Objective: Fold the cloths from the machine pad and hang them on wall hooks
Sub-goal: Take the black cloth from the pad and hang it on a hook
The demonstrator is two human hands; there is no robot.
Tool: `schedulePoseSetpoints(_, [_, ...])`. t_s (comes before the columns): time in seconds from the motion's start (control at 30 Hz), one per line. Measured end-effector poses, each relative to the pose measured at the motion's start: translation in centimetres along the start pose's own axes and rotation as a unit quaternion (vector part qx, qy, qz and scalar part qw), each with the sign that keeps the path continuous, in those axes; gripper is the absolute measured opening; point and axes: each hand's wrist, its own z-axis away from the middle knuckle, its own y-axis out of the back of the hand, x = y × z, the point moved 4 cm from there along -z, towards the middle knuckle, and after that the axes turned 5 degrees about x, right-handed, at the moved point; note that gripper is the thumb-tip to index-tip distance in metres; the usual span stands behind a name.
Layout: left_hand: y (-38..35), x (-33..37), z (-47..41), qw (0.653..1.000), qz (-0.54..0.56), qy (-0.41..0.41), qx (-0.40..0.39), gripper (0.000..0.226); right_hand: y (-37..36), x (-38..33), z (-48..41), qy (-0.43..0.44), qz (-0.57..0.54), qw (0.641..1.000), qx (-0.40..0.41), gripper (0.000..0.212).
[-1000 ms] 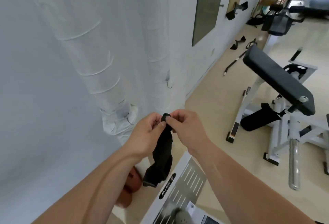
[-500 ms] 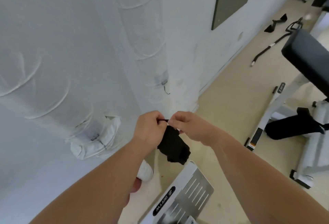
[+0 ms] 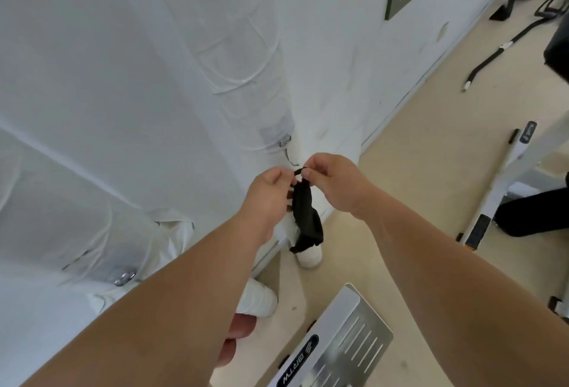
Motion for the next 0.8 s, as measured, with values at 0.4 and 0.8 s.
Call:
schedulePoseSetpoints(0.4, [-0.1, 0.3, -3.0, 0.961, -0.180, -0.122, 0.173, 0.021, -1.6, 1.3, -4.2, -0.009, -0.051, 0.996, 0.068, 0.012])
schedulePoseSetpoints(0.8, [0.7, 0.1, -3.3, 0.954, -0.214, -0.062, 0.200, 0.037, -2.2, 2.4, -4.2, -0.031, 0.006, 0.994, 0.100, 0.012])
